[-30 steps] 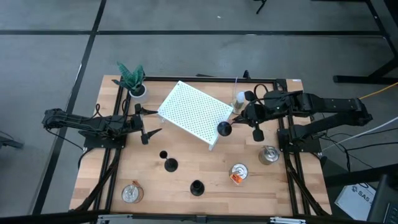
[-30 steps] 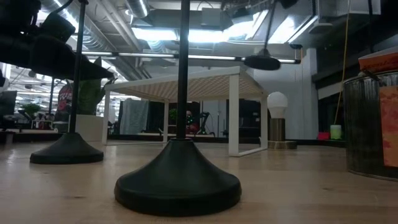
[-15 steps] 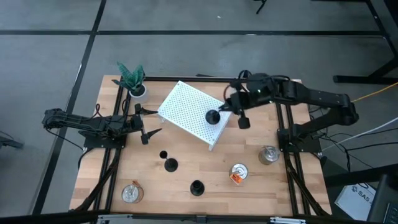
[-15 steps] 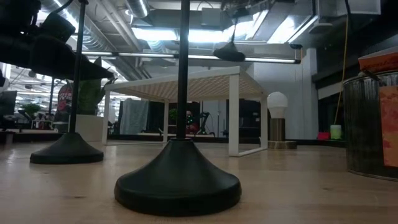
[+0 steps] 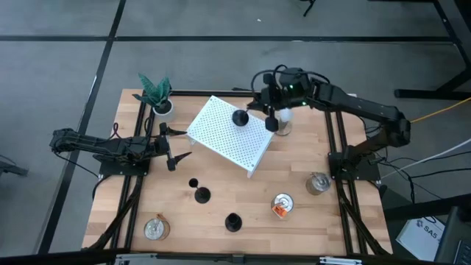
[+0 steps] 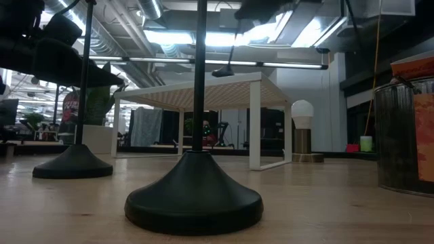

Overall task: Pick & Place candle stick holders
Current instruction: Put the top black candle holder on the shelf

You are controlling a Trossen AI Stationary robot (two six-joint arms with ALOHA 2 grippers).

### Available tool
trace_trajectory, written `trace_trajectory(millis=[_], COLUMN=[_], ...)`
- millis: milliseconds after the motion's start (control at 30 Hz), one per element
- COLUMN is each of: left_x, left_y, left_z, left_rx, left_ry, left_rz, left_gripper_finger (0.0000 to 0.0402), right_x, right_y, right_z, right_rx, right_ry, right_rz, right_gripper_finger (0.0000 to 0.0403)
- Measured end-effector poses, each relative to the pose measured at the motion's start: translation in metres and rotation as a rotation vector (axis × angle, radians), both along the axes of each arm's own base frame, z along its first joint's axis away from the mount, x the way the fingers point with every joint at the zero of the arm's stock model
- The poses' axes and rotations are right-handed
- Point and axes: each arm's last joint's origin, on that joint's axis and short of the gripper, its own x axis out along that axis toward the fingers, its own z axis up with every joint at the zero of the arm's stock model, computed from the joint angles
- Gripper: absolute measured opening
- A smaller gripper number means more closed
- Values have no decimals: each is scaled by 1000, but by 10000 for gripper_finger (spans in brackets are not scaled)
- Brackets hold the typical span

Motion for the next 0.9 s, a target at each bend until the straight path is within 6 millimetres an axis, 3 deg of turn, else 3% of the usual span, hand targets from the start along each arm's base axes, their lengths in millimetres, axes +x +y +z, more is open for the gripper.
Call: trace_trajectory(millis=[300, 567, 900], left_x=[0, 0, 0], left_y=[0, 0, 0], left_z=[0, 0, 0], left_rx=[0, 0, 0], left_ry=[0, 0, 0], left_rz=[0, 0, 0], left_gripper_finger=[400, 400, 400], right_x=[6, 24, 66], right_y=[-20, -30, -46], right_z=[-9, -12, 7], right_rx=[40, 75, 100], right_ry=[4, -80, -60], right_rz=[-66, -102, -115], right_gripper_finger=[16, 16, 16])
